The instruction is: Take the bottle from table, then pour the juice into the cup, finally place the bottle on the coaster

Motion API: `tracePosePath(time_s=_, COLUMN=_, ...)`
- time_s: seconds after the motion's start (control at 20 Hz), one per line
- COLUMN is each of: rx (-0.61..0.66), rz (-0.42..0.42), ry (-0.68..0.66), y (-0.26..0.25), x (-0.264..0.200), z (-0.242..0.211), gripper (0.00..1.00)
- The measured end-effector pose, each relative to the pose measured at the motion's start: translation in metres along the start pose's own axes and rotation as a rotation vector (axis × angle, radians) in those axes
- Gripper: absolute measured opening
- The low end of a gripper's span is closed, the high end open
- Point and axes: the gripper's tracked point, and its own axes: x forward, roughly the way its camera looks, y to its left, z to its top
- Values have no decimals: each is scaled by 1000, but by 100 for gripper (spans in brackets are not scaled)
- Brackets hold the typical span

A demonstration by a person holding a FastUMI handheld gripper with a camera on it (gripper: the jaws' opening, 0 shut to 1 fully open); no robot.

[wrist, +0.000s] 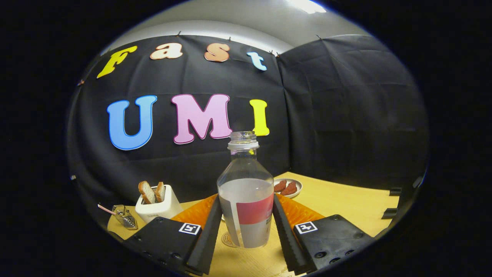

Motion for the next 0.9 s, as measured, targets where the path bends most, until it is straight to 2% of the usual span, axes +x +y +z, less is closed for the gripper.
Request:
tracePosePath(time_s=0.1, rx=-55, rz=-9, ry=-24, y=6, x=10, z=-9, gripper=74)
tracePosePath(time_s=0.35, rx=-147, rz=15, ry=15, y=29, x=50, z=-55, gripper=74)
tracePosePath(time_s=0.45, rx=-143, rz=30, ry=38, y=38, x=63, z=-75, gripper=74)
tracePosePath(time_s=0.65, rx=-88, rz=-3, ry=82, y=36, x=85, z=-111, gripper=74)
tracePosePath(time_s=0.9, rx=-57, rz=-19, ry=126, y=34, x=91, z=-143, gripper=74)
